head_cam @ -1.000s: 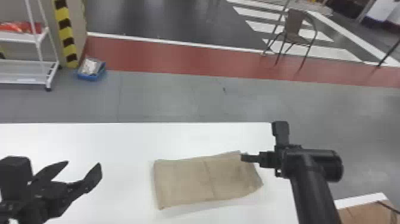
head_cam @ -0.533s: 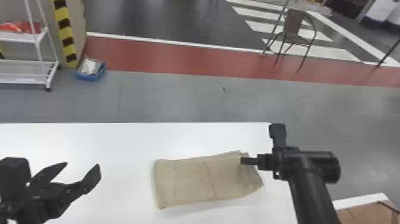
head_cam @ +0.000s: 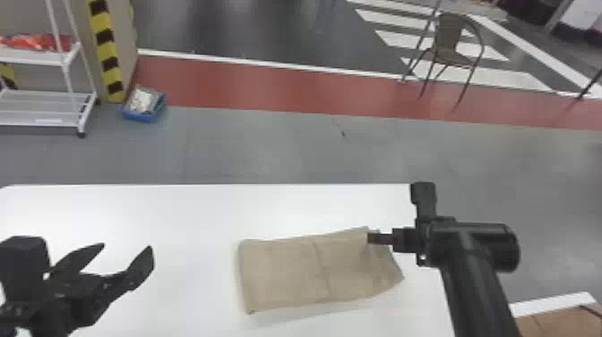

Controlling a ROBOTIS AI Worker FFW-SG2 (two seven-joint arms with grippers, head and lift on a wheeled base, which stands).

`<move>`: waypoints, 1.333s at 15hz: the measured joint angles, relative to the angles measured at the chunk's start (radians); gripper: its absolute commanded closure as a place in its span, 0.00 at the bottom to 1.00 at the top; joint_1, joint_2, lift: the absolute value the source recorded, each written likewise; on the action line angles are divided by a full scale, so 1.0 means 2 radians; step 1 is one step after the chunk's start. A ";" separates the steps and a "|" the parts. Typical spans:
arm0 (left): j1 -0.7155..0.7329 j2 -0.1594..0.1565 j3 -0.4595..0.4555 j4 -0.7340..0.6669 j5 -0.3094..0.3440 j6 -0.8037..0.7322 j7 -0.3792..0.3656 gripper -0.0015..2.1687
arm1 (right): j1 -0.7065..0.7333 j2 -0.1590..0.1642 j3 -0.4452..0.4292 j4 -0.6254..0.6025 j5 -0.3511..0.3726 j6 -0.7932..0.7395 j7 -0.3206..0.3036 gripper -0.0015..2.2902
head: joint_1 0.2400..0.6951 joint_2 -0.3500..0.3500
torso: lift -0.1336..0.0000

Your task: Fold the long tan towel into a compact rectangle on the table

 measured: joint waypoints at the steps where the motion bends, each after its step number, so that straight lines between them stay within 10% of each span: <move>1: 0.000 0.000 0.000 0.000 0.000 0.000 0.000 0.07 | -0.002 0.001 0.001 0.000 0.001 0.001 0.000 0.23 | 1.00 0.12 | 1.00; 14: -0.002 0.000 0.005 0.004 0.002 -0.002 -0.002 0.07 | -0.006 -0.001 0.002 0.005 0.005 0.017 0.009 0.23 | 1.00 0.13 | 1.00; 20: -0.002 0.000 0.007 0.004 0.004 -0.002 -0.004 0.07 | -0.006 0.001 0.005 0.006 0.004 0.017 0.007 0.51 | 1.00 0.13 | 1.00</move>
